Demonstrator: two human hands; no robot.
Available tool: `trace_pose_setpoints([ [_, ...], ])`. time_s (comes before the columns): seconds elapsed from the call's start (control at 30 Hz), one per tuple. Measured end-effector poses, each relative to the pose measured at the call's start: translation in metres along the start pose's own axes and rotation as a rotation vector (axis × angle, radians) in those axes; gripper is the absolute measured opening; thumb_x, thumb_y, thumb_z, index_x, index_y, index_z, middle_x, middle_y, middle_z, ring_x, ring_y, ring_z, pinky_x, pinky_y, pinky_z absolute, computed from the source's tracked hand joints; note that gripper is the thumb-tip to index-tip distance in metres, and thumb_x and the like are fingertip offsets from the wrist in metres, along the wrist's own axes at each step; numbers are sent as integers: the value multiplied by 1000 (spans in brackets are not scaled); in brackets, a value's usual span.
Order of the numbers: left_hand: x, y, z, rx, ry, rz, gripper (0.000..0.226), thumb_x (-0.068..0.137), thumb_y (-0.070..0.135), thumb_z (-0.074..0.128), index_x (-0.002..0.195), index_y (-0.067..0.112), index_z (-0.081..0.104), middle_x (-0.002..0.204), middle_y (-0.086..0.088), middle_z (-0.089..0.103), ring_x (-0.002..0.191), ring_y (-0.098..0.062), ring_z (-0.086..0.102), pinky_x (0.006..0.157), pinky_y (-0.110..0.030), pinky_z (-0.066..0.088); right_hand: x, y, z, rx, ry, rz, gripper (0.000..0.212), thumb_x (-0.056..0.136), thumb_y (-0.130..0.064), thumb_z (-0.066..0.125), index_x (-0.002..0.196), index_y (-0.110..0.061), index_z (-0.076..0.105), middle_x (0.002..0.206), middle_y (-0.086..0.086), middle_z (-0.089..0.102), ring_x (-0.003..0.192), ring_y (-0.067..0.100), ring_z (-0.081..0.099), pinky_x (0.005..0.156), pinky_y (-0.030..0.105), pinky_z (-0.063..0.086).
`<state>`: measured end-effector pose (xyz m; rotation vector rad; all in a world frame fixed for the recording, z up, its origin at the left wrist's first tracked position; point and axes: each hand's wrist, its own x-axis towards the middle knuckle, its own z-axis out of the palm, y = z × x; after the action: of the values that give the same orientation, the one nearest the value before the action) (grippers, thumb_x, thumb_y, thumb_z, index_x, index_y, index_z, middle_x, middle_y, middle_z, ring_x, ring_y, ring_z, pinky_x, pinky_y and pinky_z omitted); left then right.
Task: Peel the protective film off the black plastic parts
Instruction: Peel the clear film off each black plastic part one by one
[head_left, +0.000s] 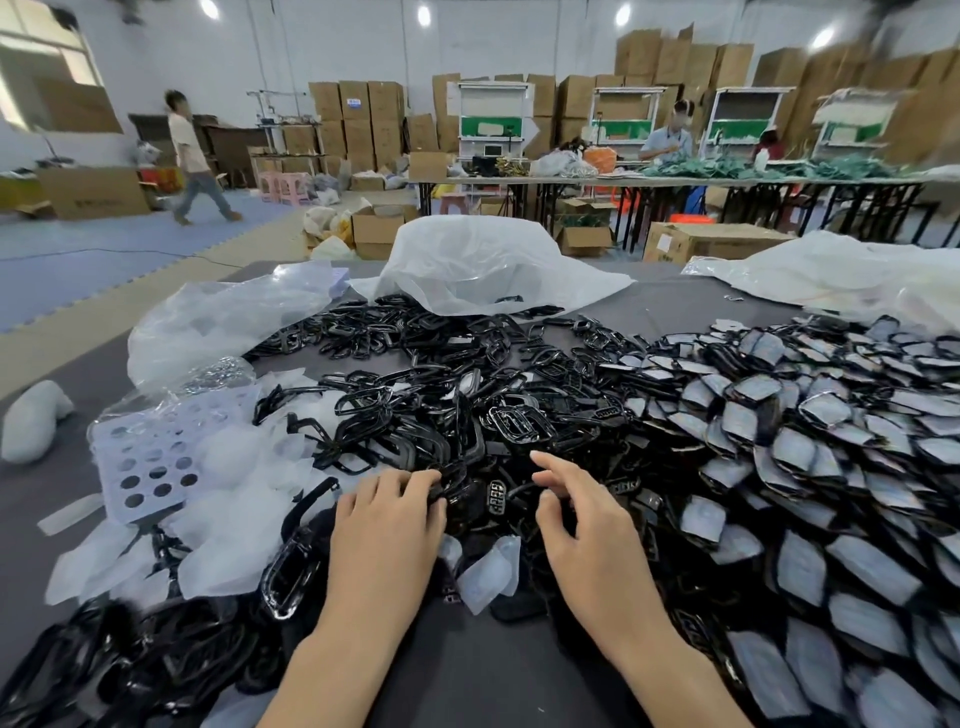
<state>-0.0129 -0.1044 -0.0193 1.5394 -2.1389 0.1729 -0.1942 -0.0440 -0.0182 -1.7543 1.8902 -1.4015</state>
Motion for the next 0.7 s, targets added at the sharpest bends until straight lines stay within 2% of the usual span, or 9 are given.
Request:
trace_pose_setpoints([
  [0.13,-4,4,1,-209,76,163,26,89,32,66,115,25,68,110,10,64,100,-17,60,89,-34,48,2,-3,1,226,-19,92,29,100,-38,55,128,-46,58,108,-29,64,102,-4,62,84,7,45],
  [0.2,-6,15,0,-257,134,298,26,90,33,61,113,24,69,113,10,64,101,-16,59,88,-34,49,3,-6,0,380,-90,170,30,96,-48,57,126,-46,60,106,-24,68,95,1,68,80,14,51],
  [0.27,-8,22,2,-288,159,375,27,89,32,57,112,24,69,114,9,64,103,-15,59,89,-35,49,4,-7,1,477,-128,215,23,95,-43,61,118,-45,65,99,-13,73,82,7,70,73,21,55],
  [0.3,-9,24,2,-301,162,385,27,89,31,57,112,24,69,115,10,63,104,-15,58,90,-34,49,5,-8,0,505,-124,226,19,96,-36,63,113,-44,68,95,-9,74,74,8,68,68,21,54],
  [0.47,-9,20,-2,-381,93,349,28,92,33,52,115,25,65,113,11,58,103,-11,54,92,-25,45,8,-5,-4,610,-92,309,20,95,-18,67,109,-32,73,88,-3,77,60,5,64,57,16,51],
  [0.57,-9,21,-5,-379,68,314,26,92,29,55,116,24,64,110,8,59,100,-11,54,90,-23,43,11,-5,-4,625,-93,346,21,95,-14,67,110,-28,72,86,-4,78,61,10,70,54,18,51],
  [0.7,-6,13,-10,-372,85,157,27,91,23,61,118,22,63,103,9,57,96,-11,53,83,-23,44,12,-2,-10,625,-72,367,19,97,-13,64,108,-25,72,84,1,78,57,12,68,45,19,48],
])
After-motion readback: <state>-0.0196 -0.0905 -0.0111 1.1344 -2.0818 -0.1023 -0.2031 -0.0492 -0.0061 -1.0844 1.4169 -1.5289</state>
